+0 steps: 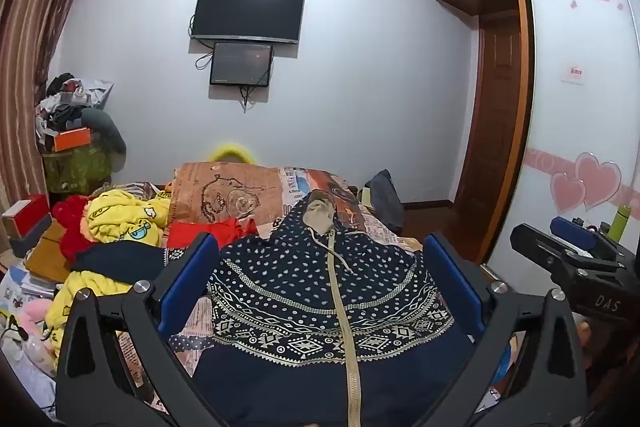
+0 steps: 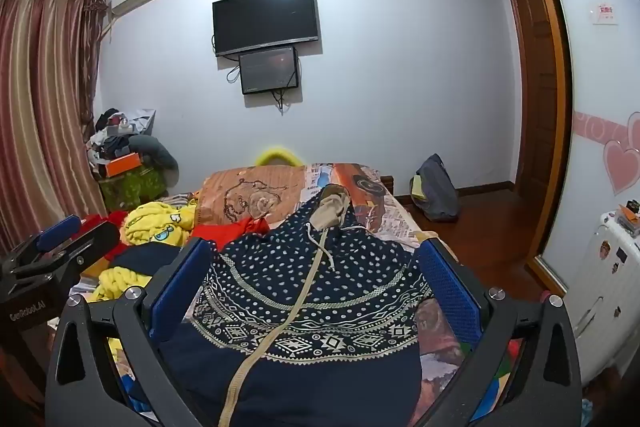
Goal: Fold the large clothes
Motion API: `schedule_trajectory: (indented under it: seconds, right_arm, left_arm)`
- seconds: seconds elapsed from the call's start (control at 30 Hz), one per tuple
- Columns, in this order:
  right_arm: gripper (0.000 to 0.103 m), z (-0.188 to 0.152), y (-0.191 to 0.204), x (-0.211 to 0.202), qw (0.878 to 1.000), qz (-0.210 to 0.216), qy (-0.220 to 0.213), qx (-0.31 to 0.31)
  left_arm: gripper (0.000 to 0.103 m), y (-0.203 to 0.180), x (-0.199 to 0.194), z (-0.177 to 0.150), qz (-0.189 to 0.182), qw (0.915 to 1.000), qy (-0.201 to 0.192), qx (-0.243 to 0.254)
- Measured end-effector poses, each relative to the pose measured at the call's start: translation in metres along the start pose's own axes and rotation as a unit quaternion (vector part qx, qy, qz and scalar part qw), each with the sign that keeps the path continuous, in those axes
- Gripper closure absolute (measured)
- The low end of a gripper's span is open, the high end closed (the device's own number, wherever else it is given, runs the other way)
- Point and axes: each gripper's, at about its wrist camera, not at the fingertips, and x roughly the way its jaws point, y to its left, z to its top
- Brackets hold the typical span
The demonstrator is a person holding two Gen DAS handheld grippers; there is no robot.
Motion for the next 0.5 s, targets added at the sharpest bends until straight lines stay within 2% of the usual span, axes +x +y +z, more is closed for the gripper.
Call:
schedule_trajectory:
  seconds: [0.5]
  right_arm:
    - [0.0, 0.0001, 0.0, 0.0025, 1.0, 0.0, 0.003, -0.002]
  left_arm:
    - [0.0, 0.0024, 0.0061, 0.0002, 0.005, 1.0, -0.002, 0.004]
